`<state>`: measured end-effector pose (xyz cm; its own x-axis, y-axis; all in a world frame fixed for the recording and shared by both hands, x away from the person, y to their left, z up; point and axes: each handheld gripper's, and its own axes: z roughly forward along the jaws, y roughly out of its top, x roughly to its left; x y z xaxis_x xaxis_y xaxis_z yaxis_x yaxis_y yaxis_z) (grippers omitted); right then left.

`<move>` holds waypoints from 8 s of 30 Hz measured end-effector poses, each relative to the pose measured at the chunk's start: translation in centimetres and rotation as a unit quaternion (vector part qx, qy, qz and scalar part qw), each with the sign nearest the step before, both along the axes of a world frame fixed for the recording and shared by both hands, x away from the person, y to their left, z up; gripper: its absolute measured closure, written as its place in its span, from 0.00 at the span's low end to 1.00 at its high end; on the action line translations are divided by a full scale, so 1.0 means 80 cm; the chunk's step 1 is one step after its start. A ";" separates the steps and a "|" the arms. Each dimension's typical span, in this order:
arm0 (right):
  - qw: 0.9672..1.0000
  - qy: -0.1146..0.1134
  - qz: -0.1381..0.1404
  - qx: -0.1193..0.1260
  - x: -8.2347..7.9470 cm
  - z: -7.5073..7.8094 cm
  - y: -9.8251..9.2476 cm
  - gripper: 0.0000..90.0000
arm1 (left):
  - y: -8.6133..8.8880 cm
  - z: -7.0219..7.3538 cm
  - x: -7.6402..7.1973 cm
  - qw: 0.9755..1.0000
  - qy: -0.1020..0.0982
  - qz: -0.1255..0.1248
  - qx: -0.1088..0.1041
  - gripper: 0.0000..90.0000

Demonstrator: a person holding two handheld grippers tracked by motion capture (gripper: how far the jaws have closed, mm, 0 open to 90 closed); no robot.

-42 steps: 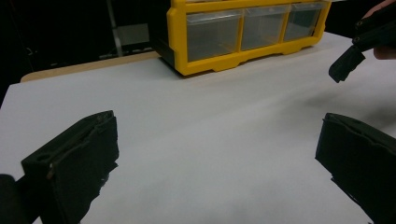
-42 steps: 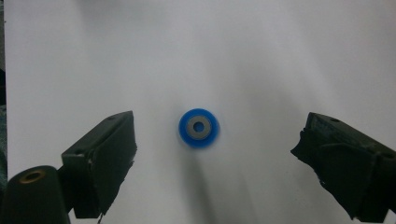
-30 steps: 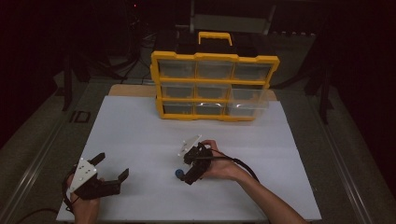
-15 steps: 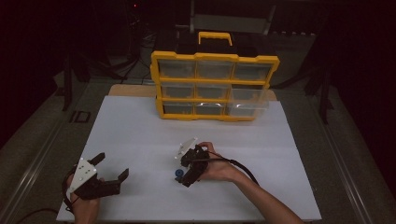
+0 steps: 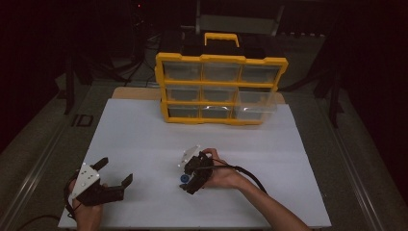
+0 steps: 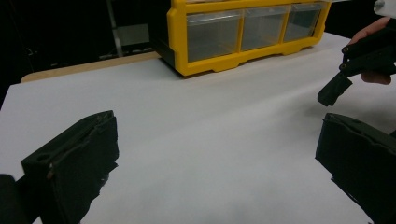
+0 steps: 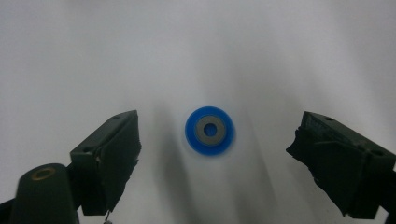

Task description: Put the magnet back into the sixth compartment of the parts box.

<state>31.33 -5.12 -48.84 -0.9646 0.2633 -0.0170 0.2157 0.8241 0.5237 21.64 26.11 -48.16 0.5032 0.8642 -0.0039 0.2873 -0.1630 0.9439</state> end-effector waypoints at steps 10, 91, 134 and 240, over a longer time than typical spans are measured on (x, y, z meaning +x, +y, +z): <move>1.000 -0.010 0.003 -0.009 -0.004 -0.005 0.006 0.22 | 0.000 0.000 0.000 1.000 0.000 -0.001 0.001 0.00; 0.999 0.037 0.012 -0.009 0.009 -0.003 -0.005 0.70 | 0.000 0.000 0.000 1.000 -0.001 -0.001 0.000 0.00; 0.999 0.036 -0.035 -0.002 0.019 0.064 -0.059 0.70 | 0.000 0.000 -0.001 1.000 -0.002 0.002 0.000 0.00; 0.978 -0.011 -0.204 0.039 0.123 0.213 -0.169 0.70 | 0.001 0.000 -0.001 1.000 -0.001 0.005 0.000 0.00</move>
<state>41.19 -18.60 -31.77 -0.7786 0.6275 -0.0010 0.5064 0.6292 0.5896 21.59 26.21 -48.15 0.4948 0.8690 -0.0032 0.2862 -0.1595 0.9448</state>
